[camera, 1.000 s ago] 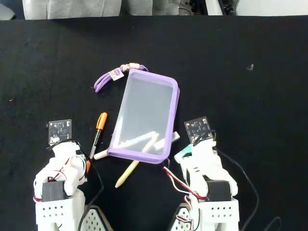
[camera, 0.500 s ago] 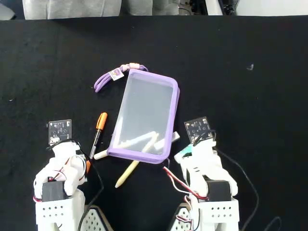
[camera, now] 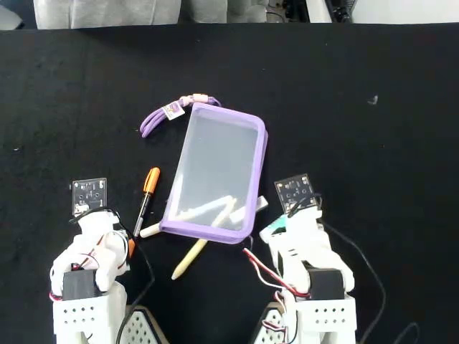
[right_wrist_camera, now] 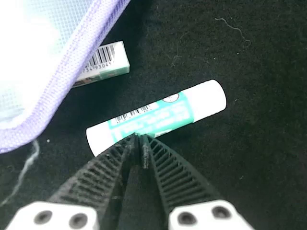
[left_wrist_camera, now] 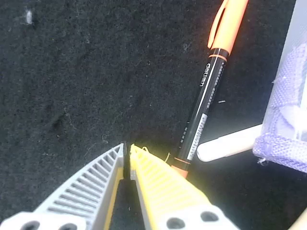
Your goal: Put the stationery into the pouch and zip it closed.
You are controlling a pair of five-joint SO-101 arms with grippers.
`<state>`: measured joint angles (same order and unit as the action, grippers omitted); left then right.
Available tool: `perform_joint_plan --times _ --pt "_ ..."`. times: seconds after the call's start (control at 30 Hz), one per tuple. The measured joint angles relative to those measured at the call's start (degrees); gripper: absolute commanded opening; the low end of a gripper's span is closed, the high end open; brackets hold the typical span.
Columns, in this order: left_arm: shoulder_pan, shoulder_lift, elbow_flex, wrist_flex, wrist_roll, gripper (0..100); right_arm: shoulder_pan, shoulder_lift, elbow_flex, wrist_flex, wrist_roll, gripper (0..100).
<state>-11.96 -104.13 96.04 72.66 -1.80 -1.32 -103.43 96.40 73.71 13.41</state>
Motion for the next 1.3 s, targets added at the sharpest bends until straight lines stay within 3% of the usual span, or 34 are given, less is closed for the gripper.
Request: perform_joint_plan --times 0.2,0.37,0.67,0.9,1.3 --pt "0.0 0.0 0.0 0.0 0.0 3 0.0 0.0 0.0 -9.85 0.35 1.2" --pt "0.0 0.0 0.0 0.0 0.0 3 0.0 0.0 -0.7 -14.59 6.86 1.3" --pt "0.0 0.0 0.0 0.0 0.0 3 0.0 0.0 -13.01 -10.02 8.88 19.9" --pt "0.0 0.0 0.0 0.0 0.0 3 0.0 0.0 -18.81 -9.23 14.68 19.7" --pt "0.0 0.0 0.0 0.0 0.0 3 -0.09 3.78 -26.02 -9.23 15.74 19.9"
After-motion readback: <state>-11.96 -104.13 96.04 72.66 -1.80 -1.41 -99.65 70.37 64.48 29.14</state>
